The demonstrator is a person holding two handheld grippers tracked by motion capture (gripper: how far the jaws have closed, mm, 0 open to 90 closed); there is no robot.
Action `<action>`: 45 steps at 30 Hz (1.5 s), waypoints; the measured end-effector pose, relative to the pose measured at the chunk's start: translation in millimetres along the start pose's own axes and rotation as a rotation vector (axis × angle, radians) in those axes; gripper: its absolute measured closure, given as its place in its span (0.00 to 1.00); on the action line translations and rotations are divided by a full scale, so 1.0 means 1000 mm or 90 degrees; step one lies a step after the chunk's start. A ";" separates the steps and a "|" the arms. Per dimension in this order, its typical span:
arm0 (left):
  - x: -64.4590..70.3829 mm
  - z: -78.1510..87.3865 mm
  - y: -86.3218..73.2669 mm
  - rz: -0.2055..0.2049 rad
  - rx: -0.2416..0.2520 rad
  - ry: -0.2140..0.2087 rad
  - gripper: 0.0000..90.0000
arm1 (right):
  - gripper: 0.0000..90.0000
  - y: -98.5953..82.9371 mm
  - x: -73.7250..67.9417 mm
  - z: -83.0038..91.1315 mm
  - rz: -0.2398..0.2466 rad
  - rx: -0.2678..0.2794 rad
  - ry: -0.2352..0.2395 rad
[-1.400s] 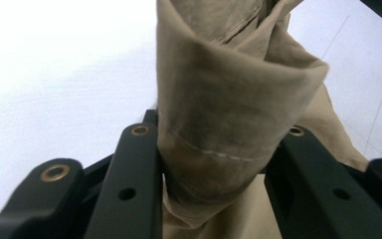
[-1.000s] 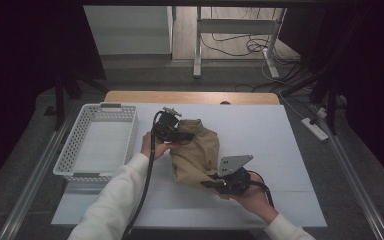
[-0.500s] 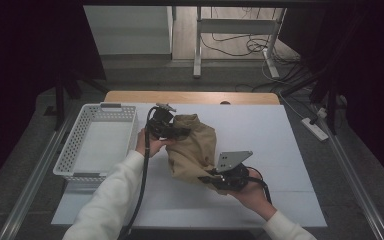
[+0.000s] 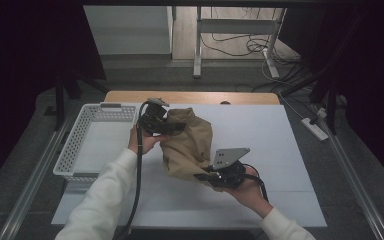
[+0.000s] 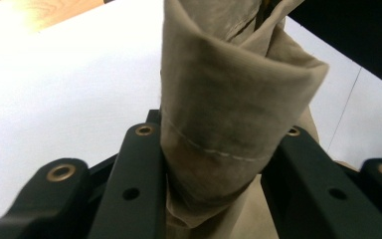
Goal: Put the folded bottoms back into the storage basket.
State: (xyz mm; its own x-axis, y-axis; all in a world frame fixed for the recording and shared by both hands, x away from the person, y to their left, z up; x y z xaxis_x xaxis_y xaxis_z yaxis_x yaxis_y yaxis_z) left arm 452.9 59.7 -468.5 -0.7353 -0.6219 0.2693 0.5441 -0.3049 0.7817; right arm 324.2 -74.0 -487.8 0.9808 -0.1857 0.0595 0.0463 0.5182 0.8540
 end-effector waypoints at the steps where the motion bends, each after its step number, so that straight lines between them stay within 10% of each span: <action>1: 0.000 0.002 0.000 0.001 0.003 0.001 0.78 | 0.89 0.001 0.000 -0.001 0.001 0.001 0.000; 45: -0.030 0.100 -0.004 0.005 0.073 0.056 0.78 | 0.89 0.062 -0.009 -0.053 0.015 0.039 0.024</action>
State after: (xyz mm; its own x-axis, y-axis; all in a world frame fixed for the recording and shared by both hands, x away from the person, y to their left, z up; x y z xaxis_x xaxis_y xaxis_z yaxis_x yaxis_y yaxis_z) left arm 432.7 151.3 -423.6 -0.6902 -0.6863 0.2296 0.4968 -0.2186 0.8399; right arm 328.2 4.4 -463.2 0.9879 -0.1420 0.0621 0.0120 0.4696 0.8828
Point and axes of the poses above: each handheld gripper's, and its own axes: z roughly backward along the jaws, y roughly out of its top, x roughly to its right, the point moved 9 cm from there along -z, roughly forward along the jaws, and after that the axes turned 4 degrees about x, right-handed, at the moved point
